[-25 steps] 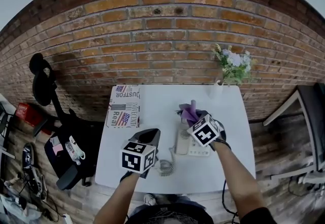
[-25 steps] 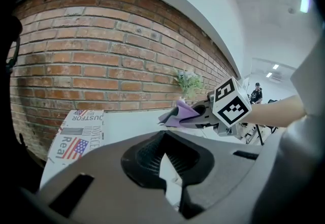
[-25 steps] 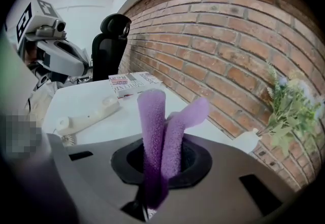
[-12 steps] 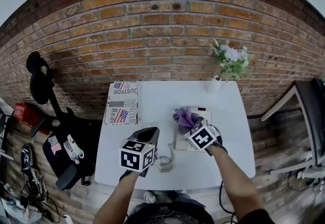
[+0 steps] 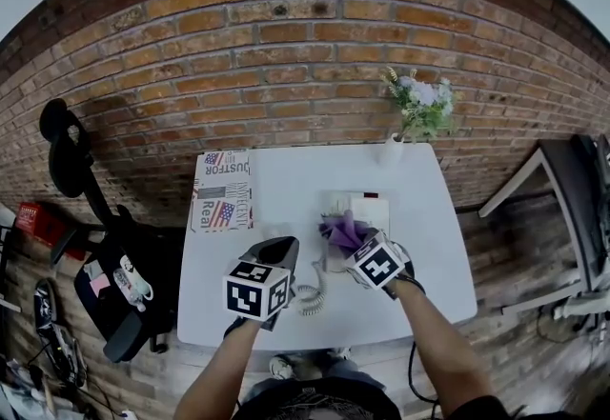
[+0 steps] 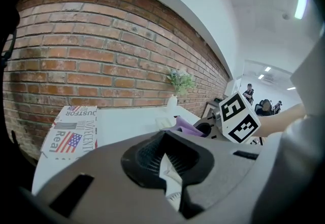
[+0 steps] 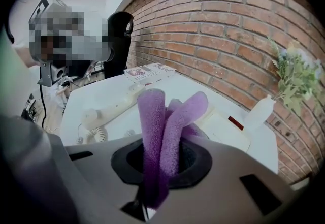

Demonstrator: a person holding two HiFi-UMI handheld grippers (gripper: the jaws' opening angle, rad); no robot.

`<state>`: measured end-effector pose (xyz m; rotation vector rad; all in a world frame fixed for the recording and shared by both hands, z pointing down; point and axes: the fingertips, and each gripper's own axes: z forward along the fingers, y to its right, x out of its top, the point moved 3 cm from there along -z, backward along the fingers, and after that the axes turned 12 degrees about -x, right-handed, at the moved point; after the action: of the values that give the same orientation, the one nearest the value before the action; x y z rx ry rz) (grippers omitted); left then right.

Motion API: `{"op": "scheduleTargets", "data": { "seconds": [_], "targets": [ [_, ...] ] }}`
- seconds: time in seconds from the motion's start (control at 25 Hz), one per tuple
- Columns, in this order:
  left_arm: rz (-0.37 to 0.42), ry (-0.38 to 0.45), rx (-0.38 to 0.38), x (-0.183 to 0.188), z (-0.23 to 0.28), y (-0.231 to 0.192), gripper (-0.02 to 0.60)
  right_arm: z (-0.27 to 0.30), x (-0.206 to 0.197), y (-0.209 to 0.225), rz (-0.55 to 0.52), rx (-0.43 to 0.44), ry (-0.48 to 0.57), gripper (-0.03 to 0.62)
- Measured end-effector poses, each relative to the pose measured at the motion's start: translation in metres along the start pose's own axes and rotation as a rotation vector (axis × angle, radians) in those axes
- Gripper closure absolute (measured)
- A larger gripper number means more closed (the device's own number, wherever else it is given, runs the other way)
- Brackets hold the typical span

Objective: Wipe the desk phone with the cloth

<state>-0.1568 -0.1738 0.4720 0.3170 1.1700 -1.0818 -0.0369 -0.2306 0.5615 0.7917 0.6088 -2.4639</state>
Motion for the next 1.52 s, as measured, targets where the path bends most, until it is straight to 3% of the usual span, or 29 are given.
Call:
{"op": "scheduleTargets", "data": {
  "seconds": [1.08,1.52],
  "targets": [
    [0.045,-0.038,-0.140,-0.016,-0.010,0.014,0.577,-0.036,-0.047,-0.070,0.059,0.069,-0.094,0.546],
    [0.036,-0.039,-0.143,-0.012,0.007,0.018,0.577,-0.070,-0.024,-0.030,0.081,0.039,0.002,0.546]
  ]
}}
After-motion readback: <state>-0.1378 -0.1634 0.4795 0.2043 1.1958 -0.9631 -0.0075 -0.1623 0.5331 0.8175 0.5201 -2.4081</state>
